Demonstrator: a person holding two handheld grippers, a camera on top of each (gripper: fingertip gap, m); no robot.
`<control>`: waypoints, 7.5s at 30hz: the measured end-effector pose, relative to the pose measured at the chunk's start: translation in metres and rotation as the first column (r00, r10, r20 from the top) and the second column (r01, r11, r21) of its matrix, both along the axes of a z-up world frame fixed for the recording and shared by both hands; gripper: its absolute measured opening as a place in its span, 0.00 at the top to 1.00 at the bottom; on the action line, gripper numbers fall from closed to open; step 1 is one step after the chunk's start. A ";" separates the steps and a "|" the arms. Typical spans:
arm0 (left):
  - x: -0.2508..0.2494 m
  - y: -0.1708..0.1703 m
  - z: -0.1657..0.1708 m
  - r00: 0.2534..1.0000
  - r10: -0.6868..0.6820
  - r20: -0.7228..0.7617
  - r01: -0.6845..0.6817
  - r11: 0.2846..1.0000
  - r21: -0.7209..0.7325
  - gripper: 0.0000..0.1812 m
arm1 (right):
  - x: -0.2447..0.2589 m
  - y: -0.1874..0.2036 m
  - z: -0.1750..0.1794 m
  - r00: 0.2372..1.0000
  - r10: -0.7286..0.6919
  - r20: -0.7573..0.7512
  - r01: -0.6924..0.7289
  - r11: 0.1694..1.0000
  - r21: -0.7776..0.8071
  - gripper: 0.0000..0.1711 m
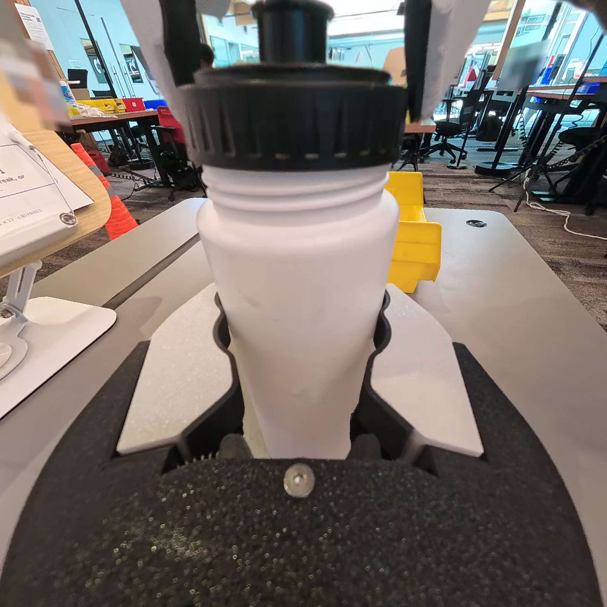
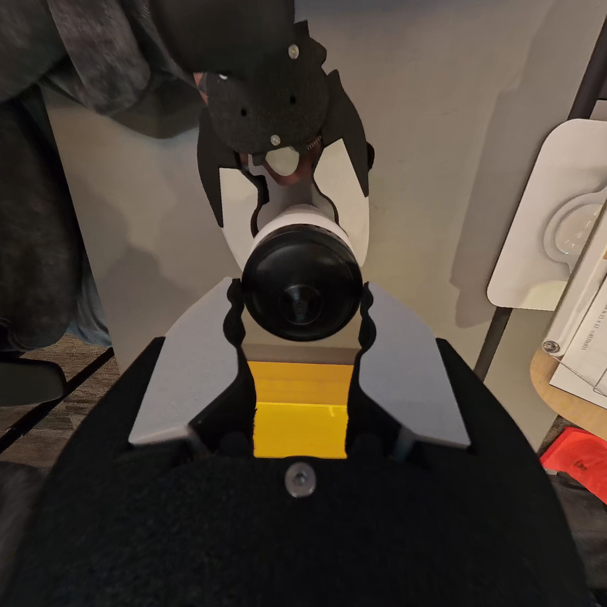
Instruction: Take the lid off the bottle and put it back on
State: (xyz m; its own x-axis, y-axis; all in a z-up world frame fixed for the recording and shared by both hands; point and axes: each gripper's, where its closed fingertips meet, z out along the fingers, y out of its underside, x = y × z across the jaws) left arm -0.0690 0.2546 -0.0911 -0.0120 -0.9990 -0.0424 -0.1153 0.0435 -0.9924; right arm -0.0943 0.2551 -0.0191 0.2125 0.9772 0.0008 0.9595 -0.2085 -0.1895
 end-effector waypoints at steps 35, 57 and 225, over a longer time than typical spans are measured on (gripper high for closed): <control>-0.001 0.001 0.000 1.000 0.004 -0.003 -0.004 1.000 -0.007 0.52 | -0.001 0.002 -0.003 0.995 -0.013 0.102 0.010 1.000 0.025 0.60; -0.001 0.000 0.000 1.000 0.002 -0.010 -0.002 1.000 0.003 0.52 | 0.000 -0.004 0.005 0.987 0.086 0.139 -0.093 0.995 0.045 0.59; -0.004 -0.022 -0.002 0.995 -0.088 -0.046 0.087 0.996 -0.028 0.52 | -0.003 -0.019 -0.009 0.975 -0.168 0.145 0.180 0.981 -0.069 0.60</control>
State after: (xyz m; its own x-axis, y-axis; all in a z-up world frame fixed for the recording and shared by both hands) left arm -0.0730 0.2325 -0.0936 -0.1005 -0.9948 -0.0136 -0.1589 0.0295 -0.9869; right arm -0.0973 0.2361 -0.0284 0.3827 0.9232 -0.0356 0.9228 -0.3838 -0.0331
